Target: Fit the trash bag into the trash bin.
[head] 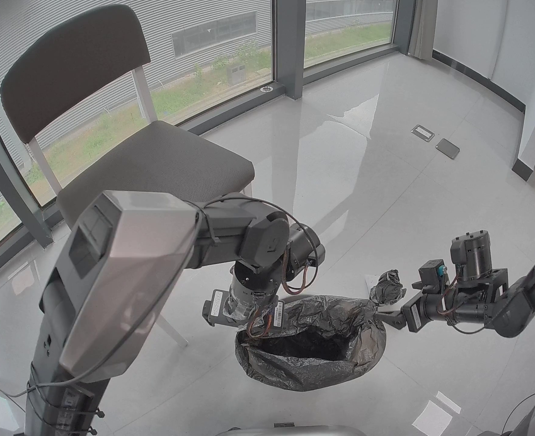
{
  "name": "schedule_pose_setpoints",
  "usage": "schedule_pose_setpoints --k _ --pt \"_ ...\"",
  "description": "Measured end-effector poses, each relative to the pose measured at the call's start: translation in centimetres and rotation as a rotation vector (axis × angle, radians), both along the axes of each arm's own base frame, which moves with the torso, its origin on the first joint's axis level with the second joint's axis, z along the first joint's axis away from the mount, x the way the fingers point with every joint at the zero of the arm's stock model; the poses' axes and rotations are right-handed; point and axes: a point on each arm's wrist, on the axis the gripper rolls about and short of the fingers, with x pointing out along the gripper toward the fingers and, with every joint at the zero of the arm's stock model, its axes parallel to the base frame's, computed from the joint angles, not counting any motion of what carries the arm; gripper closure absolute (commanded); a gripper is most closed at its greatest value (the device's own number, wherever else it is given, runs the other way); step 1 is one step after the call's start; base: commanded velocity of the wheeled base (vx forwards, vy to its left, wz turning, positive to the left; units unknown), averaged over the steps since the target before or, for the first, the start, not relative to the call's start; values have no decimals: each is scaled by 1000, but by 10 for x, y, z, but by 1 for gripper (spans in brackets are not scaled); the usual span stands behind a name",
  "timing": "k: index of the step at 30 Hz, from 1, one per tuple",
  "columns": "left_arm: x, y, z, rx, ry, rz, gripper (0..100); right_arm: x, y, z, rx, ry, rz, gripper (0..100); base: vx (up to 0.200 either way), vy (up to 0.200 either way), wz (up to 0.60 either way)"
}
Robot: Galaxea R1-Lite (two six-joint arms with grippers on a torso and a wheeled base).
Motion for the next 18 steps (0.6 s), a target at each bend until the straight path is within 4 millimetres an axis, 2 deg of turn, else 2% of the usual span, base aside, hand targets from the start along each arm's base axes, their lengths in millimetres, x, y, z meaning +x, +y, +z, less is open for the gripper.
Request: schedule_pose_setpoints --k 6,11,15,18 --pt "-31 9 34 12 164 -246 0 -37 -2 2 -15 25 46 0 0 0 0" --pt "-63 30 65 58 337 -296 0 -61 -7 3 -22 34 70 0 0 0 0" --pt "-85 35 92 -16 353 -316 0 -78 -11 2 -29 46 84 0 0 0 0" --pt "-99 38 110 -77 334 -347 0 -83 -12 3 -31 42 91 0 0 0 0"
